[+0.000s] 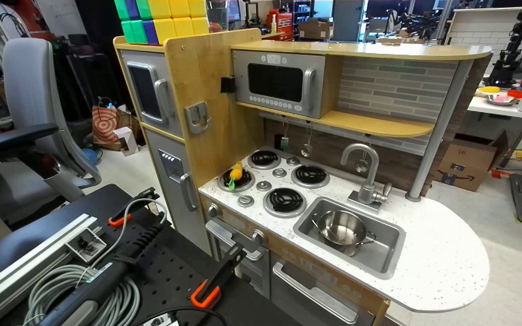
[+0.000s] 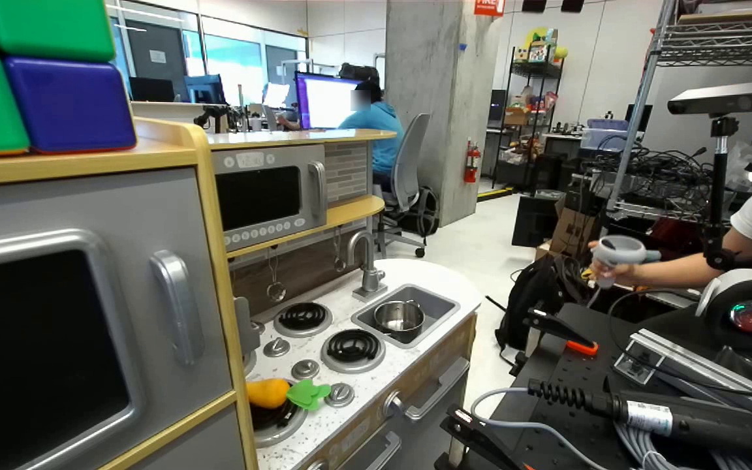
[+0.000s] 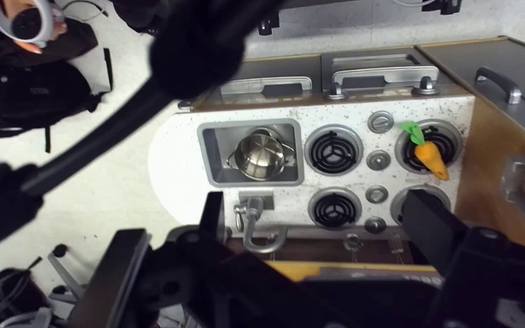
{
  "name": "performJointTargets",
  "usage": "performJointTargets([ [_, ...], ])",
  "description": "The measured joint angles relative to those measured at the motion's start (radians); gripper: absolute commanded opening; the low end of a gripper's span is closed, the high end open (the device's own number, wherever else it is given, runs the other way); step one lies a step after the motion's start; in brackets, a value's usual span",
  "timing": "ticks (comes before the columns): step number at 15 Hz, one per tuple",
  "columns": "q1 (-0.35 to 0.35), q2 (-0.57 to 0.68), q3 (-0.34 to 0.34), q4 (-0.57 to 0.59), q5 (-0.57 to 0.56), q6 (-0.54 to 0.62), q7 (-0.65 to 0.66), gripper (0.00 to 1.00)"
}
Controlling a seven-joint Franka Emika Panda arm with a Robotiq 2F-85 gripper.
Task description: Put the carrot toy inside the silver pot in the sink
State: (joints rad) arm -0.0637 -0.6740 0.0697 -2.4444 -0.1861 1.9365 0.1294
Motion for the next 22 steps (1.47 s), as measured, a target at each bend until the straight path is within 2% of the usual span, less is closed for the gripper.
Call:
performJointTargets([
  [3, -0.037, 0.161, 0.071, -0.045, -0.124, 0.089, 0.147, 1.00],
  [7, -0.060, 0.418, 0.150, -0.056, -0.402, 0.163, 0.380, 1.00],
  [9, -0.049, 0.550, 0.166, -0.032, -0.536, 0.156, 0.507, 1.00],
  [11, -0.020, 0.666, 0.162, 0.020, -0.587, 0.104, 0.550, 1.00],
  [13, -0.001, 0.719, 0.151, 0.057, -0.591, 0.087, 0.555, 1.00],
  [15, 0.024, 0.703, 0.117, 0.038, -0.592, 0.142, 0.478, 1.00],
  [18, 0.028, 0.606, 0.058, -0.024, -0.598, 0.250, 0.303, 1.00],
  [22, -0.002, 0.509, -0.058, -0.081, -0.711, 0.463, 0.127, 1.00],
])
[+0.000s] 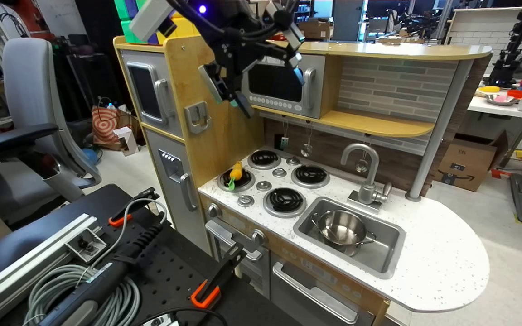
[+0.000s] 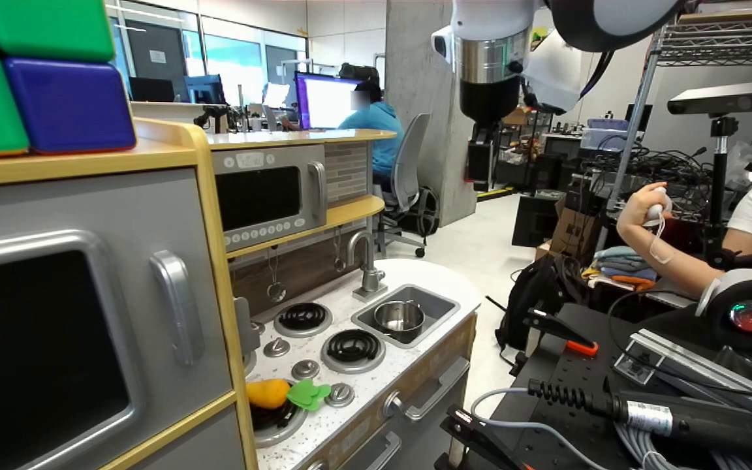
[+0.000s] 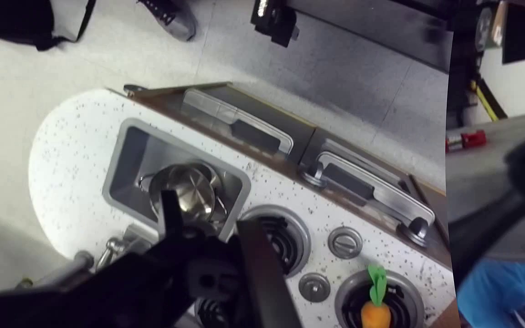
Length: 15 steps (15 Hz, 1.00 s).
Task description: Put the carrot toy inside the silver pot in the sink
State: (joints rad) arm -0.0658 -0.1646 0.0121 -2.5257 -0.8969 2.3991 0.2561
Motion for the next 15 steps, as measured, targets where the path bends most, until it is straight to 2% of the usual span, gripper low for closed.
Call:
performJointTargets([
  [4, -0.039, -0.006, -0.085, -0.027, -0.073, 0.271, -0.122, 1.00],
  [7, -0.043, -0.001, -0.117, -0.054, -0.067, 0.451, -0.216, 1.00],
  [9, -0.021, 0.007, -0.120, -0.083, 0.034, 0.528, -0.328, 1.00],
  [11, 0.045, 0.020, -0.120, -0.120, 0.180, 0.568, -0.448, 1.00],
  [13, 0.140, 0.047, -0.123, -0.151, 0.345, 0.597, -0.566, 1.00],
  [15, 0.266, 0.090, -0.148, -0.172, 0.513, 0.621, -0.680, 1.00],
])
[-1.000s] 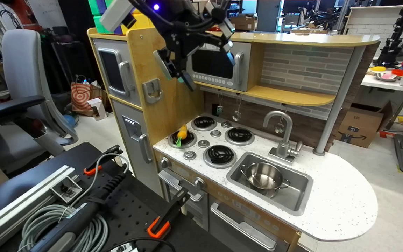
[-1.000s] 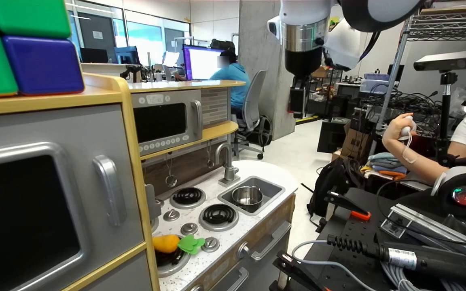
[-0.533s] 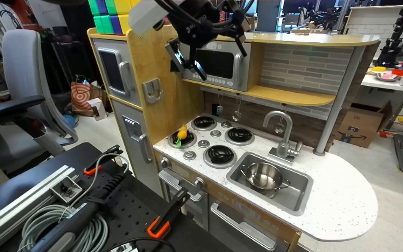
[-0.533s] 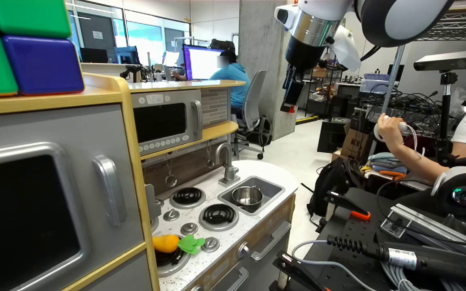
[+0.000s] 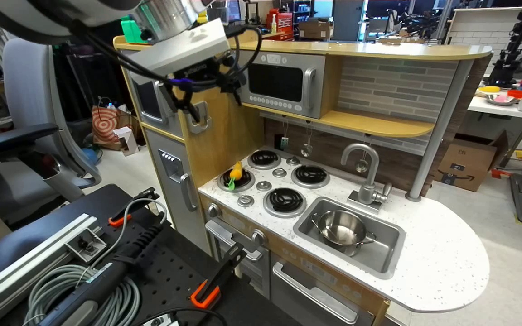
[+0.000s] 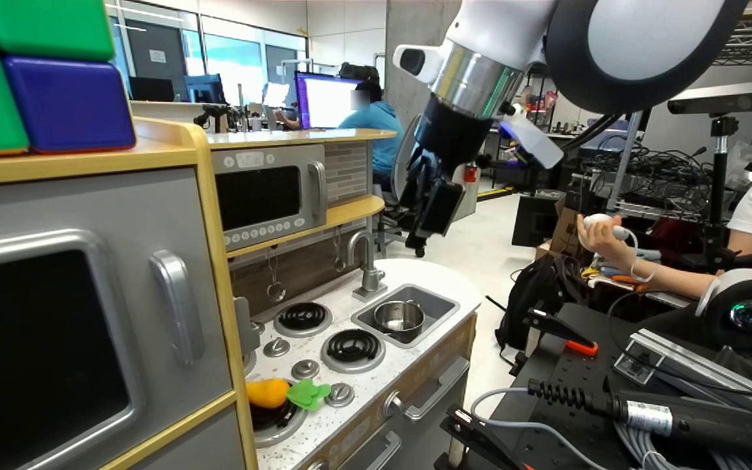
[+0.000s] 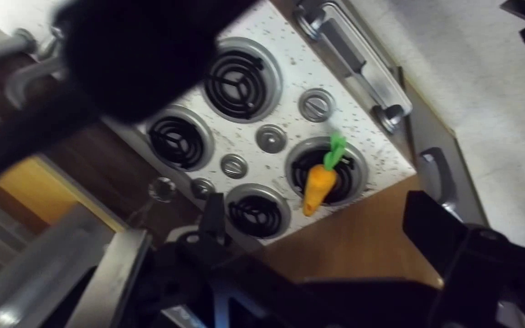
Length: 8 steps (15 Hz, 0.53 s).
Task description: Put the carrot toy inside the silver pot in the sink
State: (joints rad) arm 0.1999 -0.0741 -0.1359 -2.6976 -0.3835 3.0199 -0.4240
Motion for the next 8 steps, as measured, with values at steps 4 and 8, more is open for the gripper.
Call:
performJointTargets([
  [4, 0.244, 0.061, -0.043, -0.012, 0.331, -0.037, -0.236, 1.00],
  [8, 0.229, 0.064, 0.011, 0.061, 0.542, -0.300, -0.461, 1.00],
])
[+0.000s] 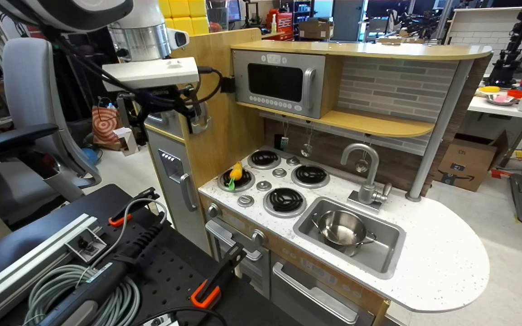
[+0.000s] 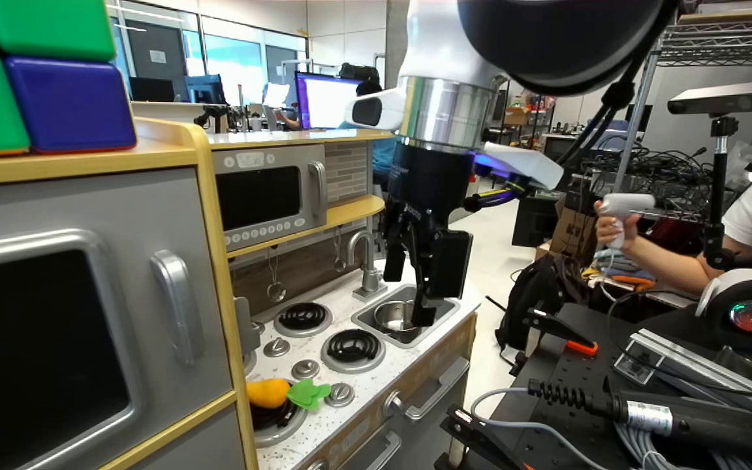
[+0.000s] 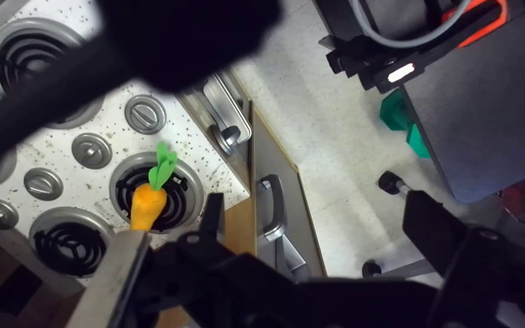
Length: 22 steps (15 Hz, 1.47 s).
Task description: Put the carrot toy inside the silver pot in the sink
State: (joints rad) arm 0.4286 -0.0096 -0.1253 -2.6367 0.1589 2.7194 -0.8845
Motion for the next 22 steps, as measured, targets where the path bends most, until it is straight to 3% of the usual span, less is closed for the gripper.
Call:
performJointTargets([
  [2, -0.054, 0.009, 0.019, 0.020, 0.002, -0.031, -0.033, 1.00],
  [4, -0.062, 0.015, 0.024, 0.023, 0.002, -0.031, -0.037, 1.00],
  [9, -0.174, 0.074, 0.129, 0.024, -0.022, 0.027, 0.042, 1.00],
  [13, -0.251, 0.275, 0.162, 0.062, -0.095, 0.216, 0.156, 1.00],
  [17, -0.308, 0.496, 0.191, 0.186, -0.201, 0.397, 0.266, 1.00],
  [22, -0.299, 0.680, 0.196, 0.381, -0.300, 0.457, 0.403, 1.00],
])
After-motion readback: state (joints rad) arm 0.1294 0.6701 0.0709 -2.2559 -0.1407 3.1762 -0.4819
